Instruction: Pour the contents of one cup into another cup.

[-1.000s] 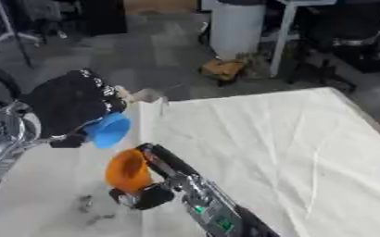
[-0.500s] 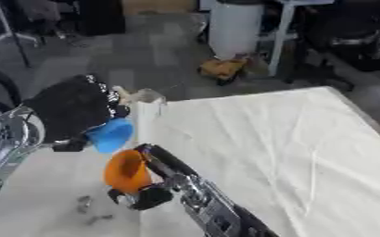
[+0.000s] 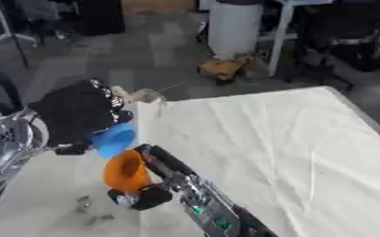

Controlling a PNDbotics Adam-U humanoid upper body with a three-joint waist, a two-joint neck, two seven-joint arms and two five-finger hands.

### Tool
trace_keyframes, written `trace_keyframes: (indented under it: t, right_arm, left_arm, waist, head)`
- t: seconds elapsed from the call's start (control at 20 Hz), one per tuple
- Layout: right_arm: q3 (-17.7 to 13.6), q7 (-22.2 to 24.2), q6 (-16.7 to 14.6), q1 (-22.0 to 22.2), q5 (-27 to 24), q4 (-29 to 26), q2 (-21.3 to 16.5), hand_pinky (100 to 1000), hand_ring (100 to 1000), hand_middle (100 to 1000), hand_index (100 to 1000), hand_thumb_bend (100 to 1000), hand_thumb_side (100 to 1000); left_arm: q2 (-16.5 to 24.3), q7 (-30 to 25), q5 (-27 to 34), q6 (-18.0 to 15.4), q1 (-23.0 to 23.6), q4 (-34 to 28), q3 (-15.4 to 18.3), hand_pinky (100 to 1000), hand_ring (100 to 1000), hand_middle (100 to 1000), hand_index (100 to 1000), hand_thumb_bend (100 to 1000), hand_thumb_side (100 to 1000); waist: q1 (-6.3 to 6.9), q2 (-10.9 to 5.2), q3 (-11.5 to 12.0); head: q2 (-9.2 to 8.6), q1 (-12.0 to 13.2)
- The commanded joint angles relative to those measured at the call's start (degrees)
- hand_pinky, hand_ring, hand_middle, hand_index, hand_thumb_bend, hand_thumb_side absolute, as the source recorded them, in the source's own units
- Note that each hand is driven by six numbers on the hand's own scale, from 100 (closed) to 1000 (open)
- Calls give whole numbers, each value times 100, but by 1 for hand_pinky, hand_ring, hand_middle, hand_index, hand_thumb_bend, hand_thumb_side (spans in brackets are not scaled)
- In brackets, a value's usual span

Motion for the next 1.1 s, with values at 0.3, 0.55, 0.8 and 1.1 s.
trace_keyframes:
  t: [0.3,0.55,0.8,1.1]
  right_arm:
    - [-71,-20,8,-70,-56,-68,-8,802,682,395,488,288,170]
    - [-99,-51,13,-57,-26,-12,-10,801,683,399,492,292,178]
    - [-212,-227,-3,-15,83,182,-44,801,686,432,517,365,250]
    - [-331,-473,-102,77,338,559,-98,813,735,552,620,481,342]
  left_arm:
    - [19,10,-28,-11,-94,-30,39,424,136,100,540,222,100]
    - [39,8,88,93,-41,-61,143,423,139,100,541,223,100]
    - [84,-14,461,402,114,-169,436,422,146,100,543,224,100]
    - [147,110,1324,1016,478,-317,929,397,159,100,538,226,100]
  waist:
    - [4,-122,-7]
    - [8,-127,1]
    - [5,-127,13]
    - [-6,-122,31]
  head:
    - [-59,-14]
    - [-63,-25]
    - [-58,-39]
    - [-48,-58]
